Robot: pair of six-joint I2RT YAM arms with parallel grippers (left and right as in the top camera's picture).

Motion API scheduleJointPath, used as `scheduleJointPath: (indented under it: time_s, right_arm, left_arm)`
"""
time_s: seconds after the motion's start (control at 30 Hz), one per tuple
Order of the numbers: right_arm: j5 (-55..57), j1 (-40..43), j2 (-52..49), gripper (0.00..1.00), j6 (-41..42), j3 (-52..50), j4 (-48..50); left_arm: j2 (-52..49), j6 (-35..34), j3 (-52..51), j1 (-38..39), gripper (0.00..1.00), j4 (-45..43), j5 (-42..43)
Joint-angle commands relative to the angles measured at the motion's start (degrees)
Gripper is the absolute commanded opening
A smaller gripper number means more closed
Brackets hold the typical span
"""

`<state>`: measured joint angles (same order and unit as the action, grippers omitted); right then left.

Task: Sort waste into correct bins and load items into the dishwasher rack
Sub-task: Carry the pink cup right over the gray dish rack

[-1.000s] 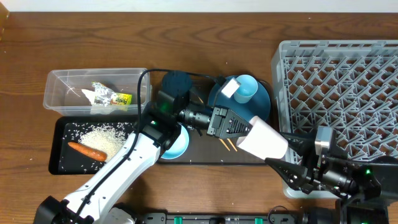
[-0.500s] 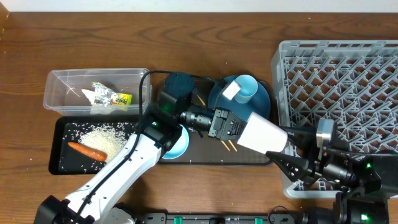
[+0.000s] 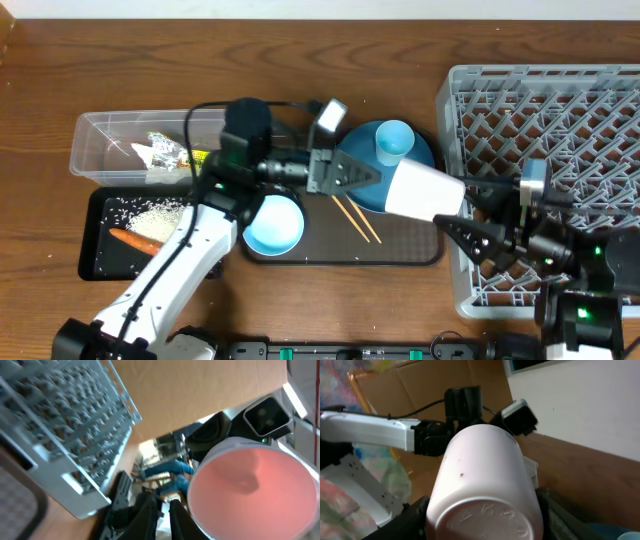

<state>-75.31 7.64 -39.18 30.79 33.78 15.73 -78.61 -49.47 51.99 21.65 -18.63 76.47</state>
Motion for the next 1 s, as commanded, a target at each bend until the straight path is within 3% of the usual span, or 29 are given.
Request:
scheduleJointPath:
  time_s: [0.0, 0.27, 0.5, 0.63, 0.73, 0.87, 0.97]
  right_arm:
    - [0.37, -0.42, -3.63, 0.58, 2.89, 0.2, 1.7]
    - [8.09, -0.37, -15.65, 0.58, 4.94, 3.98, 4.85]
    - [11.21, 0.35, -24.87, 0.57, 5.49, 14.29, -0.24]
    - [13.6, 1.75, -28.94, 0.55, 3.41, 21.59, -8.74]
    - [18.53, 2.34, -30.36, 0.55, -2.82, 26.77, -18.62]
    - [33.16, 2.54, -31.17, 0.55, -16.61, 35.01, -38.16]
    - [46.29, 2.54, -31.52, 0.54, -21.99, 40.17, -49.51]
  left_arm:
    - [0.13, 1.01, -0.55, -1.99, 0.14, -0.31, 0.17]
    - [0.0, 1.42, -0.55, -2.45, 0.14, 0.87, 0.13]
    - [0.0, 8.41, -0.55, -2.45, 0.14, 9.01, -1.27]
    - [0.0, 11.15, -0.55, -2.45, 0.14, 14.25, -5.51]
    - [0.0, 13.25, -0.55, -2.47, 0.14, 16.57, -7.37]
    - [0.0, 16.17, -0.55, -2.47, 0.14, 20.41, -9.29]
    - [0.0, 18.67, -0.55, -2.45, 0.15, 23.63, -11.74]
